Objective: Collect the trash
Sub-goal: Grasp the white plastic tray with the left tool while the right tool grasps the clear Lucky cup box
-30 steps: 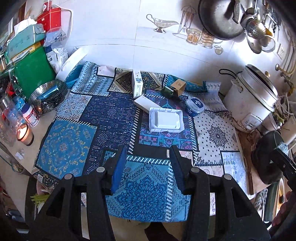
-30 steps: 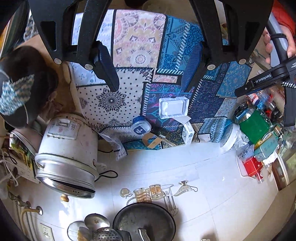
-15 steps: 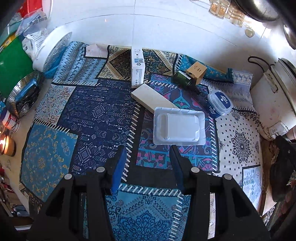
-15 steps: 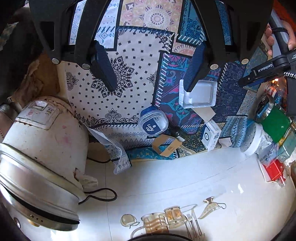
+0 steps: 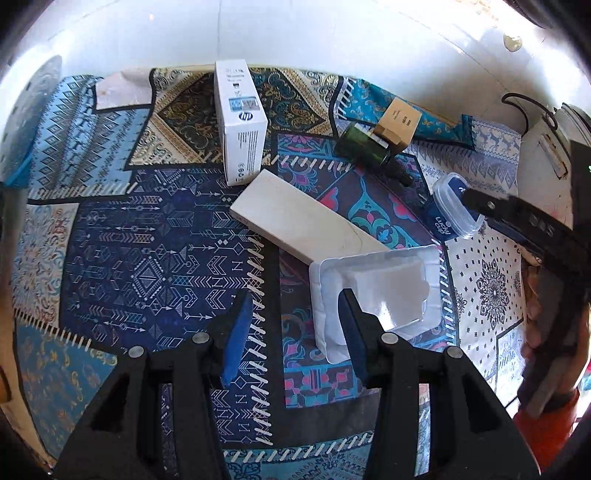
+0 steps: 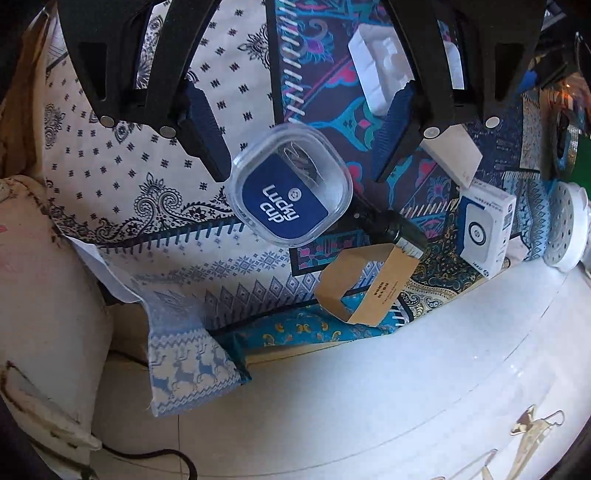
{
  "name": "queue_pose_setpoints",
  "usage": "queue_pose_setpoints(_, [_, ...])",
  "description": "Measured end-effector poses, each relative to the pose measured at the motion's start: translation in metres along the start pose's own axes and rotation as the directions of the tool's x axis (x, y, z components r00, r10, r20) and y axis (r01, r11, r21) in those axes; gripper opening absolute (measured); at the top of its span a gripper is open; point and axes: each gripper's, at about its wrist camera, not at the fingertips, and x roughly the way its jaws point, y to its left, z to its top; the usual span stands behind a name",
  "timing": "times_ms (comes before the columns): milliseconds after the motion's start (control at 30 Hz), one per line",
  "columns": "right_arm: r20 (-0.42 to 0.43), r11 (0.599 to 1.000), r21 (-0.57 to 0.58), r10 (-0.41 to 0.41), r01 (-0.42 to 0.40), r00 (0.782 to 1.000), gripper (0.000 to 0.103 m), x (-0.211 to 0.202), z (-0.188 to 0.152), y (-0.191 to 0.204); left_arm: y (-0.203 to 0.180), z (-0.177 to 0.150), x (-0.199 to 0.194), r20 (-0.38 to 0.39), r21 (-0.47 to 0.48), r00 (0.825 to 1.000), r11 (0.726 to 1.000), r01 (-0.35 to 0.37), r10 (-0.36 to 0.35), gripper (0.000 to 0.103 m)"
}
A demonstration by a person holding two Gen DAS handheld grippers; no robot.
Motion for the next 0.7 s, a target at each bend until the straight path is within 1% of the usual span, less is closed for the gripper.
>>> queue_pose_setpoints(67, [0.018, 0.999, 0.001, -0.042, 0.042, 0.999, 0.083, 0.005, 0.003, 0.003, 0.001, 0.000, 0.006, -0.017, 0.007, 1.000, 1.000, 0.010, -0.010, 0.047])
queue_pose_setpoints(167, [0.004, 0.999, -0.006, -0.050, 0.050, 0.999, 0.086, 0.012, 0.006, 0.005, 0.002, 0.001, 0.011, -0.027, 0.008, 0.999, 1.000, 0.019, -0.019, 0.047])
queue_pose_setpoints(267, [0.007, 0.995, -0.032, -0.094, 0.094, 0.996, 0.094, 0.016, 0.006, 0.009, 0.001, 0.001, 0.014, -0.026, 0.001, 0.999, 1.000, 0.028, -0.028, 0.047])
queue_pose_setpoints(367, [0.007, 0.990, -0.050, -0.133, 0.133, 0.991, 0.094, 0.019, 0.005, 0.012, -0.001, 0.002, 0.015, -0.021, -0.003, 0.999, 0.999, 0.033, -0.033, 0.047])
queue_pose_setpoints(433, [-0.041, 0.993, -0.052, -0.112, 0.110, 0.993, 0.092, 0.028, 0.005, 0.010, -0.003, 0.003, 0.017, -0.016, 0.002, 0.999, 0.999, 0.040, -0.040, 0.041])
queue_pose_setpoints(467, [-0.057, 0.993, -0.043, -0.115, 0.113, 0.992, 0.090, 0.031, 0.003, 0.008, -0.005, 0.004, 0.018, -0.015, 0.004, 0.999, 0.999, 0.042, -0.042, 0.036])
queue_pose_setpoints(500, [-0.057, 0.993, -0.035, -0.116, 0.114, 0.992, 0.090, 0.031, 0.001, 0.006, -0.005, 0.005, 0.020, -0.014, 0.006, 0.999, 0.999, 0.043, -0.043, 0.030])
queue_pose_setpoints(533, [-0.050, 0.995, -0.025, -0.103, 0.101, 0.993, 0.089, 0.029, -0.001, 0.004, -0.006, 0.006, 0.021, -0.013, 0.006, 0.999, 0.999, 0.040, -0.040, 0.027])
queue_pose_setpoints(567, [-0.040, 0.996, -0.017, -0.091, 0.091, 0.995, 0.083, 0.026, -0.003, 0.002, -0.006, 0.007, 0.024, -0.011, 0.000, 0.999, 0.999, 0.038, -0.038, 0.021])
queue_pose_setpoints(600, [-0.030, 0.997, -0.013, -0.078, 0.078, 0.996, 0.081, 0.023, -0.006, 0.000, -0.006, 0.007, 0.025, -0.011, -0.006, 0.999, 0.999, 0.042, -0.042, 0.019])
queue_pose_setpoints(633, [-0.026, 0.997, -0.011, -0.076, 0.075, 0.997, 0.081, 0.020, -0.007, -0.002, -0.006, 0.008, 0.027, -0.013, -0.013, 0.999, 0.999, 0.049, -0.050, 0.019])
queue_pose_setpoints(700, [-0.005, 0.996, -0.014, -0.084, 0.084, 0.996, 0.081, 0.013, -0.010, -0.005, -0.006, 0.008, 0.030, -0.015, -0.022, 0.998, 0.998, 0.055, -0.055, 0.014])
